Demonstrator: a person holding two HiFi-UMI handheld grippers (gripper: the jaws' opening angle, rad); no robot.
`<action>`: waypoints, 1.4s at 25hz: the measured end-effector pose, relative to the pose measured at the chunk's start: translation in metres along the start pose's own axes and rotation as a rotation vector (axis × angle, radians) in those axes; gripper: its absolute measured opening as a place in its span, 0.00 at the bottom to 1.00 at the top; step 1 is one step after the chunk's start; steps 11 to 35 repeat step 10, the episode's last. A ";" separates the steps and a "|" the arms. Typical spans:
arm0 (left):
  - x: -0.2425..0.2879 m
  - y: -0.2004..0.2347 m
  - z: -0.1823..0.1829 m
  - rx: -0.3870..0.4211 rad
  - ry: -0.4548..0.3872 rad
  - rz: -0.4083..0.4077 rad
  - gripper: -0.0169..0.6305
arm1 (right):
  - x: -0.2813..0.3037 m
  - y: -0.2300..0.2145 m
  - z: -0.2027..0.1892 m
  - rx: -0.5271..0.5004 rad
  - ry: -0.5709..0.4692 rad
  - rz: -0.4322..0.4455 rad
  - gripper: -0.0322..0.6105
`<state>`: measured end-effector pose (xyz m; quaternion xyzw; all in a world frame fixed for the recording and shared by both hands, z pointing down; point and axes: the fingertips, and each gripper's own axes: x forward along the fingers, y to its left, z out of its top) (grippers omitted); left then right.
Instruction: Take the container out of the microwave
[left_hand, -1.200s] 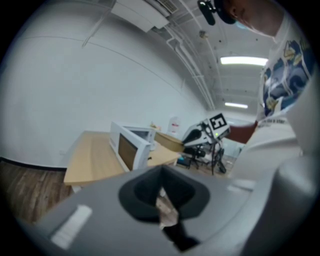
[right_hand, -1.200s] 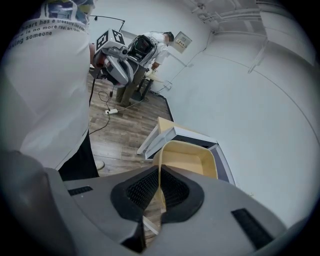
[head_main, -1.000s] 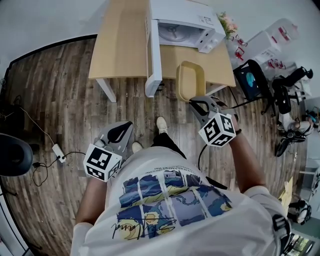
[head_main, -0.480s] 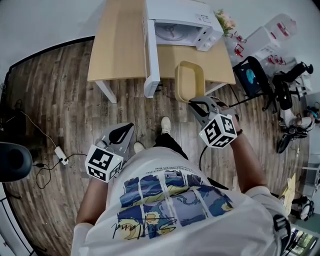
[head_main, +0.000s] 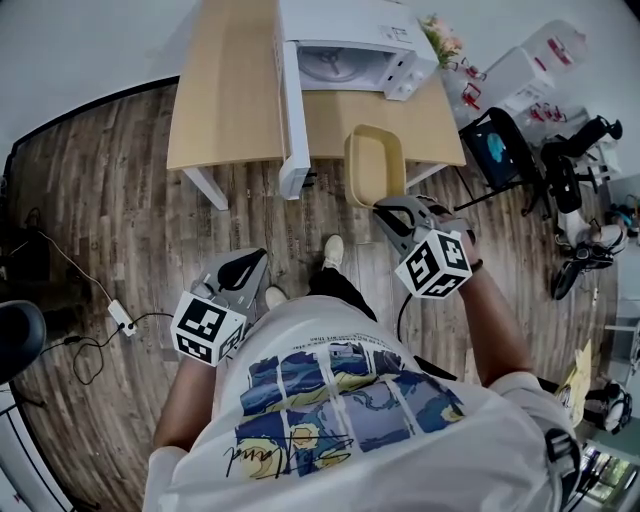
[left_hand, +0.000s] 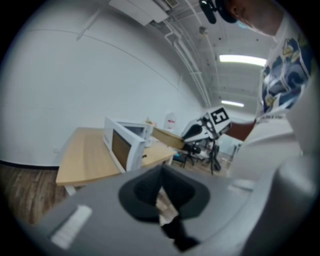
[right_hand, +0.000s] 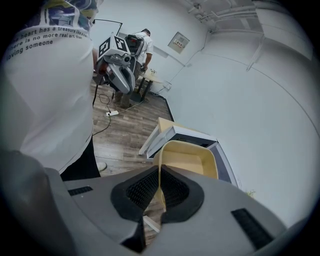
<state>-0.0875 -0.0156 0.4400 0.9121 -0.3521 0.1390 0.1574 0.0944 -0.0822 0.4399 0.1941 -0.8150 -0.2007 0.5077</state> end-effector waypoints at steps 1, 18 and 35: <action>0.002 0.000 0.000 0.000 0.001 -0.001 0.04 | 0.000 0.000 -0.001 0.000 0.001 0.001 0.07; 0.016 0.013 0.009 -0.012 0.002 0.026 0.04 | 0.008 -0.015 -0.016 0.000 -0.003 0.012 0.07; 0.016 0.013 0.009 -0.012 0.002 0.026 0.04 | 0.008 -0.015 -0.016 0.000 -0.003 0.012 0.07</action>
